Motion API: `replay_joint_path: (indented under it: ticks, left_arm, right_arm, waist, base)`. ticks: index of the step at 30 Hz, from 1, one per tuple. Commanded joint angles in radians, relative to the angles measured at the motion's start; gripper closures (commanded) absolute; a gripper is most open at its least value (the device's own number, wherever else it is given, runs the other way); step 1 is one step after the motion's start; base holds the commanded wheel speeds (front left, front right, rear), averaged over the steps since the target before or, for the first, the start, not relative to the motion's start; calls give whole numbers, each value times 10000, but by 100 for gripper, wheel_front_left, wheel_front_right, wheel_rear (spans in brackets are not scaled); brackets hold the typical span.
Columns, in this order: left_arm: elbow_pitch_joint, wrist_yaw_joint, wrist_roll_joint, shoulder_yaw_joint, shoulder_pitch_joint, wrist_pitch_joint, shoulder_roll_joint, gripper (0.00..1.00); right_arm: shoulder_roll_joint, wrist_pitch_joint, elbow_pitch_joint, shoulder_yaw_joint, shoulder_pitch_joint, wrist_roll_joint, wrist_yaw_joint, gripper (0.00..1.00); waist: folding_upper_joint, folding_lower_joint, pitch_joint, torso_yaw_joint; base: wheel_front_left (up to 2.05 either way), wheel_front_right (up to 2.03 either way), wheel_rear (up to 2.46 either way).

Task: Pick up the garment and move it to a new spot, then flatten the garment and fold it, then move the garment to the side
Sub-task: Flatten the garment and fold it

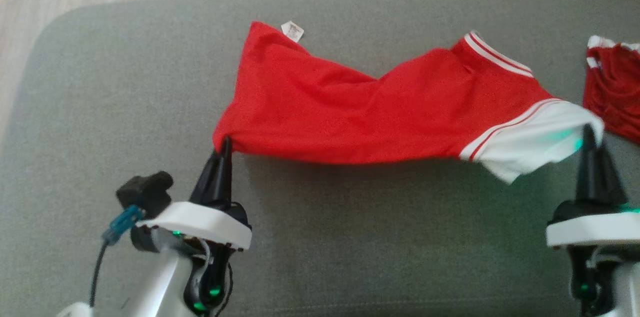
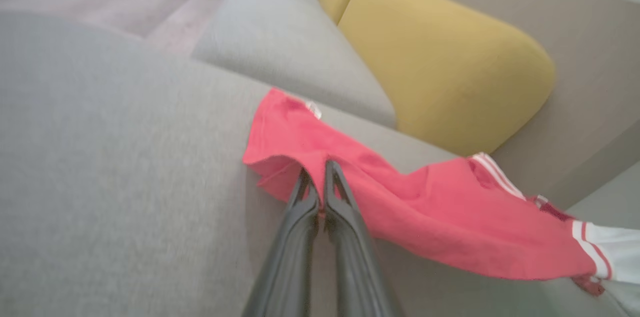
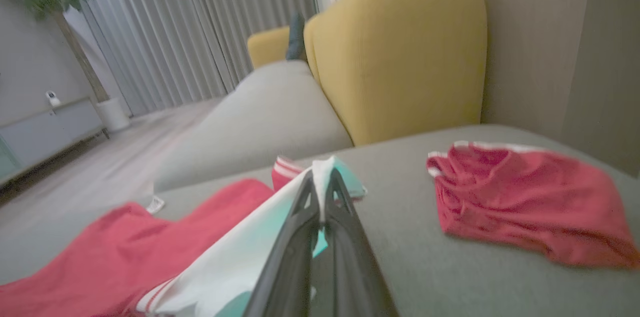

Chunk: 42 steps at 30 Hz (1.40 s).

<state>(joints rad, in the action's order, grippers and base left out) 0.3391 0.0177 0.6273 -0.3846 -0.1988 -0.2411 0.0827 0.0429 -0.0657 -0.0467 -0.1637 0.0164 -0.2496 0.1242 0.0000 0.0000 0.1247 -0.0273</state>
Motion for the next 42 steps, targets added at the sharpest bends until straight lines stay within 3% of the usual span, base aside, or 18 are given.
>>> replay_joint_path:
  ticks: [1, 11, 18, 23, 27, 30, 37, 42]
  left_arm:
    - [-1068, 106, -175, 457, 33, -170, 286, 100]
    - [-6511, 893, -928, 699, 412, 835, 1438, 100]
    - [-8961, 1184, -1428, 1058, -344, 1954, 2224, 100]
    - [-9416, 1135, -1276, 1239, -1372, 2908, 2552, 100]
    - [-8526, 962, -873, 1442, -2411, 3358, 2627, 100]
    - [-7302, 800, -829, 1588, -3492, 3608, 2768, 100]
    - [-3774, 265, -1406, 1507, -7490, 3754, 2911, 100]
    - [-979, 198, -1897, 1561, -10201, 2943, 2665, 100]
  right_arm:
    - [74, -310, 820, 126, 539, -105, 65, 100]
    - [74, -607, 4604, -539, 884, -433, 65, 100]
    - [74, -165, 6403, -935, 1474, -360, 65, 100]
    - [74, 256, 6905, -1061, 2137, -487, 65, 100]
    - [74, 476, 6163, -661, 2927, -754, 65, 100]
    - [74, 588, 4917, -337, 4007, -785, 65, 100]
    - [74, -103, 852, 98, 8454, -149, 65, 100]
    - [74, -1397, -2148, 85, 11174, 76, 65, 100]
  waist:
    - [0, 0, -276, 72]
    - [0, 0, -967, 84]
    - [0, 0, -790, 82]
    - [0, 0, -283, 146]
    - [0, 0, 350, 119]
    - [0, 0, 864, 30]
    - [0, 0, 1969, -295]
    - [0, 0, 2401, -565]
  base:
    - [0, 0, 0]
    - [0, 0, 0]
    - [0, 0, 0]
    - [0, 0, 0]
    - [0, 0, 0]
    - [0, 0, 0]
    - [0, 0, 0]
    - [0, 0, 0]
